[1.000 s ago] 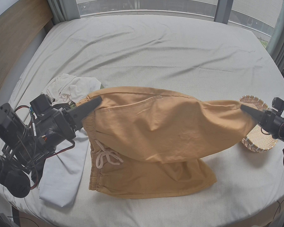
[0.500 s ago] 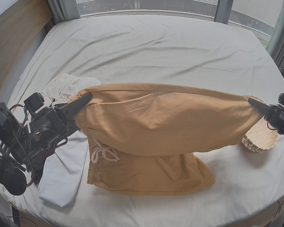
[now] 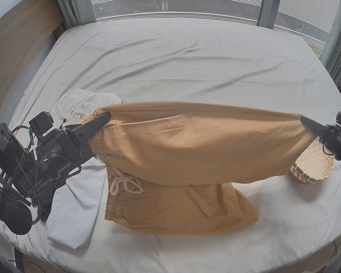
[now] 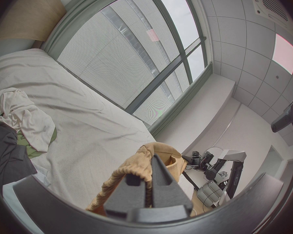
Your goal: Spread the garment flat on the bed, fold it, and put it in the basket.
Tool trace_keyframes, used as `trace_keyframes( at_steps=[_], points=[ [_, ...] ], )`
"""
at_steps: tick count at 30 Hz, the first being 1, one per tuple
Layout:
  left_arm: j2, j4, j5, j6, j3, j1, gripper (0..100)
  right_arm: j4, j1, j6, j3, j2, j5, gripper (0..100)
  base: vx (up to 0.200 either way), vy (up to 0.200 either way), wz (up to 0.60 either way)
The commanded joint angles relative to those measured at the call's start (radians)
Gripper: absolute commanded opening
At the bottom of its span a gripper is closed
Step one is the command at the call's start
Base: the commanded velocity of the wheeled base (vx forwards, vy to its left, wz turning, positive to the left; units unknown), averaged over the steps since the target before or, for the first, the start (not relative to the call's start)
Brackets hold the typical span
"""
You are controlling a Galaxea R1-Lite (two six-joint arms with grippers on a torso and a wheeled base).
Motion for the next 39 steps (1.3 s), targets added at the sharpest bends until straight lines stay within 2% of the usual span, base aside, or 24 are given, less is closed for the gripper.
trace_keyframes(
  at_steps=[1, 10, 17, 22, 33, 39],
  points=[
    [0.003, -0.004, 0.0, 0.0, -0.001, 0.0, 0, -0.001, -0.001, 0.001, 0.0, 0.0, 0.0, 0, 0.0, 0.0, 0.0],
    [0.013, -0.004, 0.002, 0.0, -0.002, 0.0, 0, -0.001, 0.011, -0.001, 0.005, -0.002, 0.001, 0, 0.0, 0.0, 0.0],
    [0.077, -0.004, 0.003, 0.003, -0.019, -0.002, 0, -0.001, 0.07, -0.007, -0.005, 0.004, -0.006, 0, 0.0, 0.0, 0.0],
    [0.129, -0.004, 0.01, 0.001, -0.065, 0.003, 0, 0.002, 0.093, -0.004, -0.08, 0.059, -0.058, 0, 0.0, 0.0, 0.0],
    [0.247, -0.003, 0.02, 0.004, -0.22, 0.072, 0, 0.002, 0.086, 0.021, -0.227, 0.202, -0.114, 0, 0.0, 0.0, 0.0],
    [0.293, -0.003, 0.046, 0.004, -0.275, 0.075, 0, 0.002, 0.091, 0.024, -0.307, 0.257, -0.144, 0, 0.0, 0.0, 0.0]
  ],
)
